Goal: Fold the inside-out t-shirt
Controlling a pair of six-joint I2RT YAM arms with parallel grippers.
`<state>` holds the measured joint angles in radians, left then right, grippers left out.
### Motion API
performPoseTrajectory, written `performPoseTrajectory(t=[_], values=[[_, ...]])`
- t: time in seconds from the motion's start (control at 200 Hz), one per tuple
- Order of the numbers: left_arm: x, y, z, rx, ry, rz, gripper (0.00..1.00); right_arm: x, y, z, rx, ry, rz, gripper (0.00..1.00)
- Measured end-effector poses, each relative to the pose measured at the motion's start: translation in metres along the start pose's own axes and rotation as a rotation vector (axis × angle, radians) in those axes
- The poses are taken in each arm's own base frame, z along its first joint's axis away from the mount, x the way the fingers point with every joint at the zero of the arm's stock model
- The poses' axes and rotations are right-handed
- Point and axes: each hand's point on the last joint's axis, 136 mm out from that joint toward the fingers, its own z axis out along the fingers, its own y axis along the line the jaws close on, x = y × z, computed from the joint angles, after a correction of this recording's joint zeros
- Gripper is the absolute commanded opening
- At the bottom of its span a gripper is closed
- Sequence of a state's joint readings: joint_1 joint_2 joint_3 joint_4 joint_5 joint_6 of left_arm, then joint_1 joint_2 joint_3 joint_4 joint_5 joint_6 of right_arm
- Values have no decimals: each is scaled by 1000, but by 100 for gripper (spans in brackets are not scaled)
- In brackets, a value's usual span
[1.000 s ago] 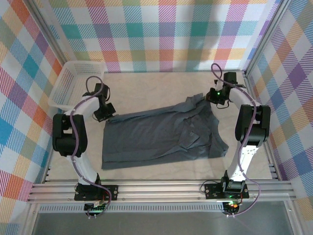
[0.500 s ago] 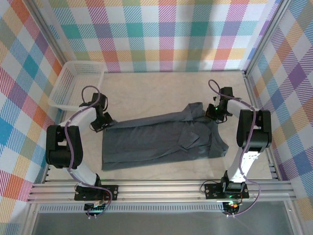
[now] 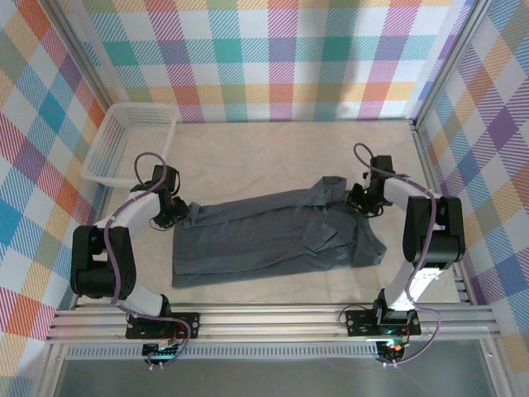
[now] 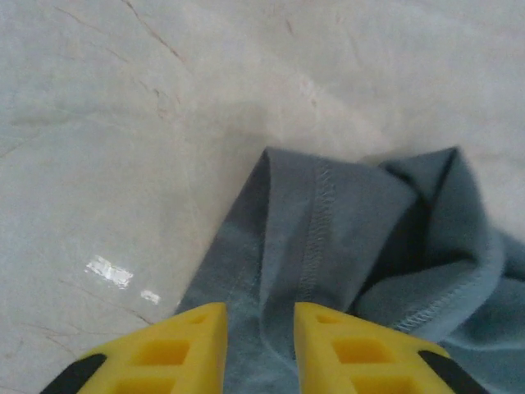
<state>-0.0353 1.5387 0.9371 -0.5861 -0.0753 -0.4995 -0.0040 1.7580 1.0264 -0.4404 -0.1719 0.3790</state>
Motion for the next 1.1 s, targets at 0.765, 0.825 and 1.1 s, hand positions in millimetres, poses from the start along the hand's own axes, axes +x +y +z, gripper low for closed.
performPoseTrajectory(t=[0.765,0.825,1.1], values=[[0,-51,-99,314,-171,95,52,-87,64,23,46,-59,-115,3],[3,-51,-96,309,-161,101,52,-84,65,22,45,-53,-120,0],[9,-54,-83,287,-123,116,52,-67,78,-55,-11,-215,-174,0]])
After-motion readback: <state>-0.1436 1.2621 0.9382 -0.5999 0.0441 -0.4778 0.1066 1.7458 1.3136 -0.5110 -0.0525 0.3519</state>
